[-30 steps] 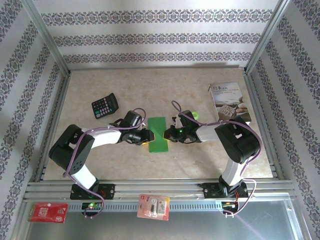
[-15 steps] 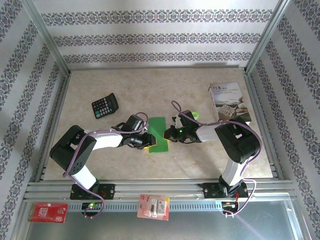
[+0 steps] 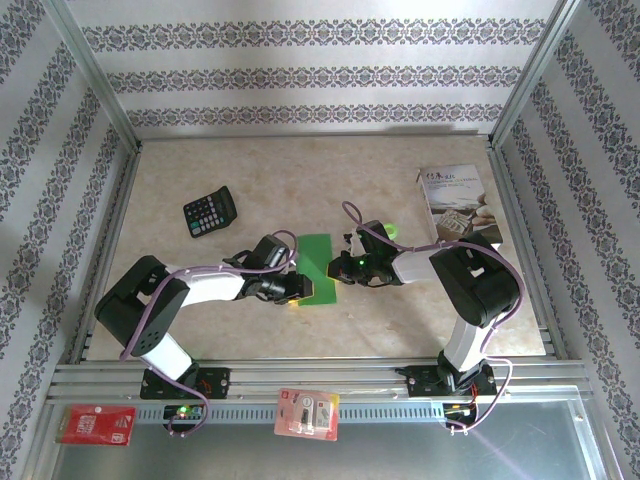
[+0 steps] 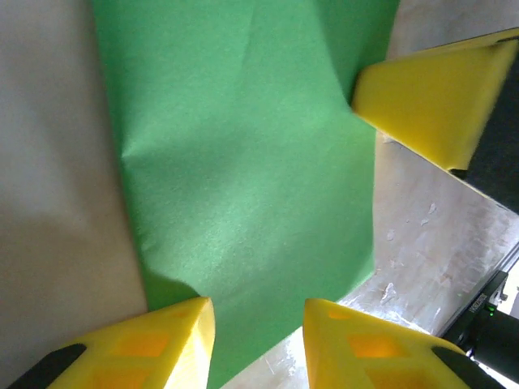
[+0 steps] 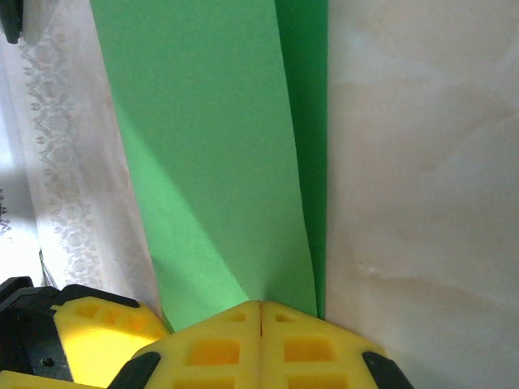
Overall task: Fold a paper plane with a square sheet of paper (pick it up from the middle)
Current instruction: First fold the square sheet of paper in half at the center of the table.
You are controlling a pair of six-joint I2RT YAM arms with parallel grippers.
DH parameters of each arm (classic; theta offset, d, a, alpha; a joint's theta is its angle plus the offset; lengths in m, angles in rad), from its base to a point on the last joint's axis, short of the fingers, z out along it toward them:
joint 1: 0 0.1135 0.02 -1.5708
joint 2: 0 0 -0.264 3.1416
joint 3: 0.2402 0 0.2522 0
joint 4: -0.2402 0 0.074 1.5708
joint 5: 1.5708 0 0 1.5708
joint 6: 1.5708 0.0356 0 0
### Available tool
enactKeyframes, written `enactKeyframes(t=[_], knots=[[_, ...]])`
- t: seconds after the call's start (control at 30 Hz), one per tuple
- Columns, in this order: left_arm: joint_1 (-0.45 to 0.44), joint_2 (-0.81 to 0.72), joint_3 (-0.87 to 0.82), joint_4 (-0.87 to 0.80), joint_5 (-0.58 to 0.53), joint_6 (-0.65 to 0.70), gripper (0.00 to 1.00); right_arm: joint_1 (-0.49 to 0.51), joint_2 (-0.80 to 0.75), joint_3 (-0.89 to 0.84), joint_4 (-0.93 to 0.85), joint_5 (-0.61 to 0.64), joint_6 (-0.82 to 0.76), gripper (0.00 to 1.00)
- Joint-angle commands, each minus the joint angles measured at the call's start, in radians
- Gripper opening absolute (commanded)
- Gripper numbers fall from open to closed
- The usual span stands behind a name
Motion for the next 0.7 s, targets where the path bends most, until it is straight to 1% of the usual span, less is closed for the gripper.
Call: enactKeyframes(t=[0.0, 0.1, 0.23, 0.33, 0.4, 0.53, 0.67], knots=[[0.003, -0.033, -0.036, -0.030, -0.026, -0.013, 0.35, 0.002, 0.099, -0.077, -0.194, 0.201, -0.038, 0.00], [-0.004, -0.071, -0.047, 0.017, 0.009, -0.022, 0.35, 0.002, 0.097, -0.077, -0.193, 0.201, -0.038, 0.00], [-0.020, -0.061, -0.055, 0.068, 0.042, -0.045, 0.36, 0.002, 0.094, -0.075, -0.192, 0.201, -0.040, 0.00], [-0.020, -0.035, -0.059, 0.033, 0.010, -0.048, 0.35, 0.002, 0.094, -0.075, -0.194, 0.201, -0.040, 0.00], [-0.006, -0.022, -0.067, -0.018, -0.024, -0.050, 0.35, 0.001, 0.093, -0.077, -0.195, 0.201, -0.041, 0.00], [0.038, -0.062, -0.115, 0.074, 0.013, -0.090, 0.35, 0.002, 0.096, -0.080, -0.193, 0.201, -0.043, 0.00], [0.051, -0.096, -0.064, 0.051, 0.021, -0.061, 0.34, 0.002, 0.092, -0.079, -0.192, 0.202, -0.043, 0.00]])
